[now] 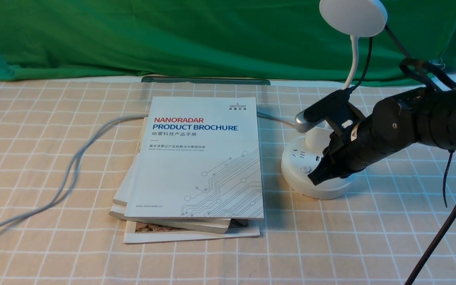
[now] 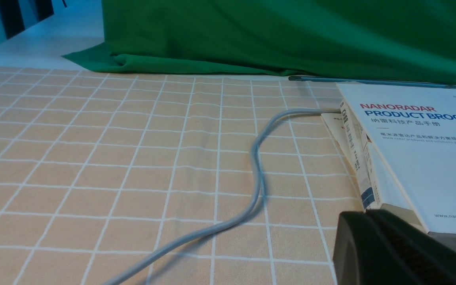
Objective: Turn on the table lamp on the light coffee tablecloth with your hand.
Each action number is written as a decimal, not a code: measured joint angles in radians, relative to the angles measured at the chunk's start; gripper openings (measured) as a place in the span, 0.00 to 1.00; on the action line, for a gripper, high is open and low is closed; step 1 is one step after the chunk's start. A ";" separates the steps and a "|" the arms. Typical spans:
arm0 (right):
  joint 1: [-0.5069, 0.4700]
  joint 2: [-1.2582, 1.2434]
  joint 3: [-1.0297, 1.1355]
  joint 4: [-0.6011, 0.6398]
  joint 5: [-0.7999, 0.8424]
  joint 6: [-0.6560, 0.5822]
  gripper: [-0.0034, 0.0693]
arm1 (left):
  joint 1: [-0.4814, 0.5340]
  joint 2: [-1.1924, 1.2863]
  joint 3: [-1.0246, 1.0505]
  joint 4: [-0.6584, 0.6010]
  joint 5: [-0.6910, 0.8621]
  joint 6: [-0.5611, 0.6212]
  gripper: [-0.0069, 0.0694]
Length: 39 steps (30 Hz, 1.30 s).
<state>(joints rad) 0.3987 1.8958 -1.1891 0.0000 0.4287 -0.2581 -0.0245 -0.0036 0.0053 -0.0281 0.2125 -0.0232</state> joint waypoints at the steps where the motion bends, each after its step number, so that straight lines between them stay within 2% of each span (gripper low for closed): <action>1: 0.000 0.001 0.000 0.000 0.000 0.000 0.09 | 0.000 0.000 0.000 0.000 0.000 0.000 0.12; 8: 0.000 -0.033 0.005 0.000 0.018 0.001 0.09 | 0.000 0.000 0.000 0.000 0.000 0.000 0.12; 11: 0.000 -0.111 0.013 0.000 0.074 0.005 0.09 | 0.000 0.000 0.000 0.000 0.000 0.000 0.12; 17: 0.000 -0.379 0.073 0.000 0.091 0.047 0.09 | 0.000 0.000 0.000 0.000 0.000 0.000 0.12; 23: 0.000 -0.648 0.321 0.000 0.083 0.109 0.09 | 0.000 0.000 0.000 0.000 0.000 0.000 0.12; 26: 0.000 -0.771 0.415 0.000 0.058 0.128 0.09 | 0.000 0.000 0.000 0.000 0.000 0.000 0.12; 30: 0.000 -1.136 0.585 0.000 -0.043 0.157 0.09 | 0.000 0.000 0.000 0.000 0.000 0.000 0.12; 34: 0.000 -1.371 0.650 0.000 -0.064 0.185 0.10 | 0.000 0.000 0.000 0.000 0.000 0.000 0.12; 39: 0.000 -1.591 0.726 0.000 -0.120 0.160 0.12 | 0.000 0.000 0.000 0.000 0.000 0.000 0.12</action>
<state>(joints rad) 0.3987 0.3047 -0.4633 0.0000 0.3092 -0.0981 -0.0245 -0.0036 0.0053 -0.0281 0.2125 -0.0232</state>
